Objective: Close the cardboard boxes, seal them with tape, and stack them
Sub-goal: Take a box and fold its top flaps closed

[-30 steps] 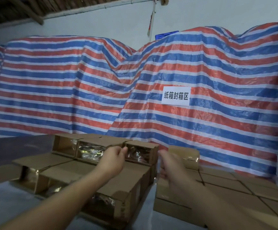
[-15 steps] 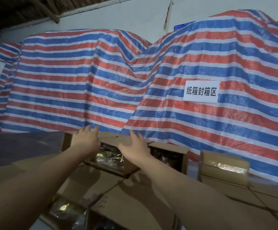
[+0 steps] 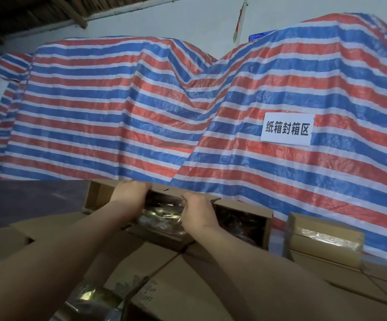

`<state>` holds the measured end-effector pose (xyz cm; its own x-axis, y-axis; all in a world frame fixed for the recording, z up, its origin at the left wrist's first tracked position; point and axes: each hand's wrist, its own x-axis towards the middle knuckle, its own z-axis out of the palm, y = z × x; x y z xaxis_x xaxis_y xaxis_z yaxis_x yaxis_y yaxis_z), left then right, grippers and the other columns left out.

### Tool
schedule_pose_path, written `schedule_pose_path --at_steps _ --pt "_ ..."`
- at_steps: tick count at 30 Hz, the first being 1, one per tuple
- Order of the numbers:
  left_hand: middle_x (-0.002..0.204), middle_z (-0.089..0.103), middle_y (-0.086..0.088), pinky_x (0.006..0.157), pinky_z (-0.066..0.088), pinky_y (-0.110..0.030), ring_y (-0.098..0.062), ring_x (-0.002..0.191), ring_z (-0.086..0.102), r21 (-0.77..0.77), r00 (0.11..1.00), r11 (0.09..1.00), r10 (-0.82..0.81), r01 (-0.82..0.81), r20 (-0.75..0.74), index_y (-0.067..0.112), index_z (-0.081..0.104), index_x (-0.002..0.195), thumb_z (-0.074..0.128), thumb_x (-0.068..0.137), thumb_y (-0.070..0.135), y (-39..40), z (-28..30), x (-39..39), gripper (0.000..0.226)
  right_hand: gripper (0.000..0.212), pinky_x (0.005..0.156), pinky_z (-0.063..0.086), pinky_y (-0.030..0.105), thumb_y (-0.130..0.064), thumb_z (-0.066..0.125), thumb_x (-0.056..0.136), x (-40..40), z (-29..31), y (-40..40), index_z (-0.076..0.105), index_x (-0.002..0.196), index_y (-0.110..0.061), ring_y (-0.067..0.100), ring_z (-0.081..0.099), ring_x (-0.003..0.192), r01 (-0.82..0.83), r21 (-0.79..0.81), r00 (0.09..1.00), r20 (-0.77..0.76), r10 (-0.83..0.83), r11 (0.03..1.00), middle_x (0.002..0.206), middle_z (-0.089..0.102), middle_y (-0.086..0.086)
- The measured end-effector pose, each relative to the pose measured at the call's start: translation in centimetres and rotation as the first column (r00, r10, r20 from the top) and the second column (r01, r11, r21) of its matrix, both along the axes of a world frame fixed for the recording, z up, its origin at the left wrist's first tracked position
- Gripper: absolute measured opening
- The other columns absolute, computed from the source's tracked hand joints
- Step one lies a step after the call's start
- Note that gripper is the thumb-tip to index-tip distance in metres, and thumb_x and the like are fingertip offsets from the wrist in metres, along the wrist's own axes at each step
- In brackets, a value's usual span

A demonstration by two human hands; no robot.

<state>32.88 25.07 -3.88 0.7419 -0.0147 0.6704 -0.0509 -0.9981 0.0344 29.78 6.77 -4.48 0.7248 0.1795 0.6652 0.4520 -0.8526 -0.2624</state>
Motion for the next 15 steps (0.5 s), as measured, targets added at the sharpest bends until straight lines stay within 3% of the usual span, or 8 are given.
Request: schedule_pose_path --at_steps 3,6,8,10,12,15 --pt "0.1 0.064 -0.001 0.08 0.055 -0.039 -0.02 0.088 0.062 -0.101 0.994 0.989 -0.109 0.11 0.019 0.026 0.058 0.103 0.047 0.099 0.017 -0.5 2.6 -2.2 0.015 0.021 0.07 0.051 0.033 -0.005 0.043 0.1 -1.4 2.6 -1.5 0.063 0.097 -0.012 0.024 0.06 0.085 -0.017 0.089 0.999 -0.04 0.02 0.996 0.092 0.062 0.006" --pt "0.1 0.063 0.0 0.083 0.053 -0.039 -0.02 0.09 0.061 -0.064 0.985 0.983 -0.168 0.17 0.032 0.024 0.061 0.103 0.044 0.102 0.022 -1.2 5.7 -4.8 0.017 0.019 0.062 0.049 0.029 -0.006 0.045 0.1 -3.7 5.7 -3.2 0.062 0.093 -0.013 0.023 0.06 0.083 -0.018 0.118 0.997 -0.076 0.027 0.993 0.087 0.06 0.004" --pt "0.1 0.062 0.002 0.084 0.052 -0.037 -0.019 0.091 0.06 -0.013 0.982 0.981 -0.191 0.191 0.006 0.025 0.062 0.103 0.042 0.103 0.026 -2.1 7.7 -6.9 0.02 0.018 0.058 0.043 0.023 -0.006 0.047 0.101 -6.0 7.7 -4.7 0.063 0.102 -0.012 0.022 0.059 0.082 -0.037 0.14 0.992 -0.111 0.053 0.989 0.089 0.06 0.004" --pt "0.096 0.06 0.005 0.079 0.05 -0.033 -0.017 0.089 0.059 0.028 0.975 0.975 -0.218 0.22 -0.051 0.026 0.063 0.102 0.044 0.103 0.026 -3.4 9.6 -9.1 0.019 0.022 0.058 0.042 0.025 -0.003 0.046 0.099 -8.8 9.8 -6.5 0.066 0.11 -0.002 0.021 0.056 0.078 -0.03 0.13 0.986 -0.159 0.051 0.991 0.093 0.063 0.011" --pt "0.091 0.06 0.004 0.073 0.048 -0.03 -0.016 0.084 0.059 0.021 0.952 0.959 -0.278 0.283 -0.126 0.024 0.064 0.094 0.051 0.1 0.025 -4.9 11.2 -11.1 0.014 0.022 0.059 0.042 0.028 -0.001 0.047 0.096 -11.8 11.7 -8.4 0.066 0.105 0.004 0.021 0.052 0.075 0.003 0.101 0.971 -0.238 0.022 0.995 0.088 0.058 0.013" --pt "0.085 0.063 -0.003 0.074 0.052 -0.036 -0.022 0.08 0.061 0.052 0.883 0.915 -0.37 0.4 -0.288 0.022 0.063 0.084 0.057 0.098 0.027 -7.7 13.1 -14.9 0.017 0.025 0.063 0.048 0.034 -0.007 0.051 0.097 -16.6 13.8 -11.9 0.063 0.113 0.008 0.028 0.053 0.077 0.057 0.07 0.905 -0.426 -0.022 0.996 0.094 0.054 0.018"
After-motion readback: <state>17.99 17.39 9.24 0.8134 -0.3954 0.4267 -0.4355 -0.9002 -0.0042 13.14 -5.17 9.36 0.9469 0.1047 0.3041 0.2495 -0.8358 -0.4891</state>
